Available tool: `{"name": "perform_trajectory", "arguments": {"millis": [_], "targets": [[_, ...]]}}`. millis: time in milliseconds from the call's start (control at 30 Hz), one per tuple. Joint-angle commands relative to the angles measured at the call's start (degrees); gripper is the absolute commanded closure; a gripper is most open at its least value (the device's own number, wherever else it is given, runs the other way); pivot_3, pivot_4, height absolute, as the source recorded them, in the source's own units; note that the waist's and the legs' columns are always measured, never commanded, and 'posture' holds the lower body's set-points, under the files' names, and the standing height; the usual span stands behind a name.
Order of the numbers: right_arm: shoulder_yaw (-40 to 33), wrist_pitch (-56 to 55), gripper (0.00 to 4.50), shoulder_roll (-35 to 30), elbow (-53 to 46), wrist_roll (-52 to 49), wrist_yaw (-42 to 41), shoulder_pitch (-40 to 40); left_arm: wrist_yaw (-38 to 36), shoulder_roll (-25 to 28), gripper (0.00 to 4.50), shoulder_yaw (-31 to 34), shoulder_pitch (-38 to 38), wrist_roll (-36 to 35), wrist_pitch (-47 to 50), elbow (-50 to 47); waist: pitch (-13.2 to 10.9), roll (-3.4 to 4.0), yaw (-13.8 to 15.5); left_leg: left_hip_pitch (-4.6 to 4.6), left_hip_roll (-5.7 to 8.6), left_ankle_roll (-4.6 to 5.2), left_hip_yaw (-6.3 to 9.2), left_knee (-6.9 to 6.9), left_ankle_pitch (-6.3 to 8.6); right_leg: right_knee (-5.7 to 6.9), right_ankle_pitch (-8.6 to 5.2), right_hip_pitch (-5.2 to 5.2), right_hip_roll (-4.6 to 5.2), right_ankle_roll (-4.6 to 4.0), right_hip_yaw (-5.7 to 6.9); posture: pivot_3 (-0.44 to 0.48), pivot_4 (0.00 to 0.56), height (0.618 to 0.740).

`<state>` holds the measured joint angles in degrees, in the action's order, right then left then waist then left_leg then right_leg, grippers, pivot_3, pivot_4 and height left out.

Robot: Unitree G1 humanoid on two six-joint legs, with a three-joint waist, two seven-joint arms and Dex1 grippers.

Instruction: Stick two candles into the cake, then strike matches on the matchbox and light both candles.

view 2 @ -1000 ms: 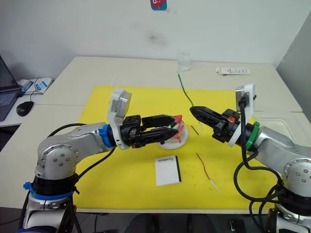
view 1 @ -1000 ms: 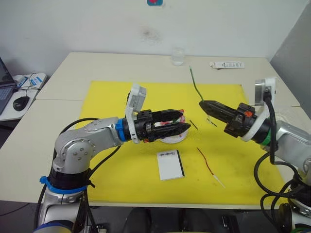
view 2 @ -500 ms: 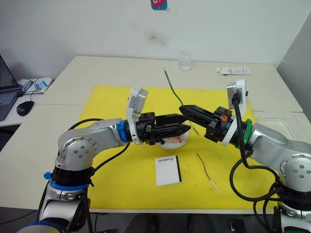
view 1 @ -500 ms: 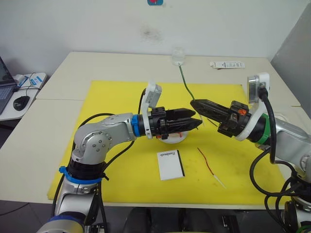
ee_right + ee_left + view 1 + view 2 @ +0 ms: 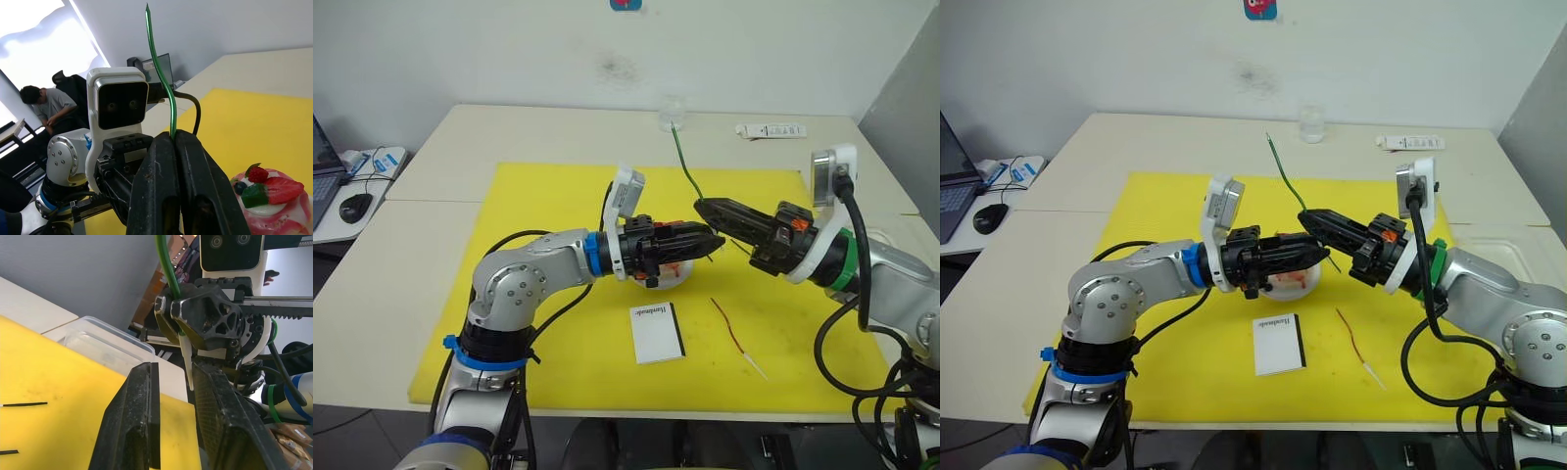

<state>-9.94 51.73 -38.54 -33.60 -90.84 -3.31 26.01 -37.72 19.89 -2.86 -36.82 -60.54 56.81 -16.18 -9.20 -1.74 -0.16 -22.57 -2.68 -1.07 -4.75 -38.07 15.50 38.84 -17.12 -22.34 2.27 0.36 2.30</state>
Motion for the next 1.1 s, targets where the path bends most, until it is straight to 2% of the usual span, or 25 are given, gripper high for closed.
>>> {"name": "perform_trajectory", "arguments": {"millis": [33, 500, 600, 700, 1067, 1100], "targets": [[-0.50, -1.57, 4.50, -1.05, -1.88, -0.82, -0.30, -0.15, 0.79, -0.54, 3.15, 2.11, -1.27, -2.40, 0.68, -1.20, 0.00, 0.00, -0.01, 0.00, 0.00, 0.00, 0.00, 0.00, 0.00, 0.00, 0.00, 0.00, 0.00, 0.00, 0.00, 0.000, 0.150, 0.740], [-0.02, -2.72, 4.50, -1.69, -2.00, -1.05, -0.39, -0.92, 1.70, -1.54, 3.15, 2.95, -1.77, -1.62, -0.40, 0.07, -0.01, -0.01, 0.02, -0.01, 0.00, -0.01, 0.00, 0.00, -0.01, -0.02, 0.00, 0.00, 0.00, 0.00, 0.00, 0.000, 0.150, 0.740], [0.11, -2.86, 4.50, -1.79, -2.02, -1.23, -0.37, -0.94, 1.47, -1.87, 3.67, 2.90, -1.64, -1.63, -0.65, -0.20, -0.01, -0.01, 0.02, -0.01, 0.00, -0.03, 0.00, 0.00, -0.01, -0.03, 0.00, 0.00, 0.01, 0.00, 0.00, 0.000, 0.150, 0.740], [0.29, -3.05, 4.50, -1.91, -2.12, -1.40, -0.42, -1.00, 0.82, -2.13, 4.49, 2.76, -1.50, -1.80, -0.71, -0.82, -0.01, -0.01, 0.02, -0.01, 0.00, -0.03, 0.00, 0.00, -0.02, -0.03, 0.00, 0.00, 0.01, 0.00, 0.00, 0.000, 0.150, 0.740], [0.98, -3.59, 4.50, -2.09, -2.87, -0.44, -0.78, -1.05, 0.75, -1.56, 4.49, 2.82, -1.38, -1.58, 0.10, -0.82, -0.02, -0.02, 0.02, -0.02, 0.00, -0.09, 0.00, 0.01, -0.05, -0.05, -0.01, 0.00, 0.01, 0.01, 0.01, 0.000, 0.150, 0.740], [1.08, -3.69, 4.28, -2.14, -2.93, -0.02, -0.92, -0.89, 0.81, -1.53, 4.50, 2.82, -1.38, -1.58, 0.16, -0.77, -0.01, -0.02, 0.02, -0.02, 0.00, -0.09, 0.00, 0.01, -0.05, -0.05, 0.00, 0.00, 0.00, 0.01, 0.01, 0.000, 0.150, 0.740]]}}
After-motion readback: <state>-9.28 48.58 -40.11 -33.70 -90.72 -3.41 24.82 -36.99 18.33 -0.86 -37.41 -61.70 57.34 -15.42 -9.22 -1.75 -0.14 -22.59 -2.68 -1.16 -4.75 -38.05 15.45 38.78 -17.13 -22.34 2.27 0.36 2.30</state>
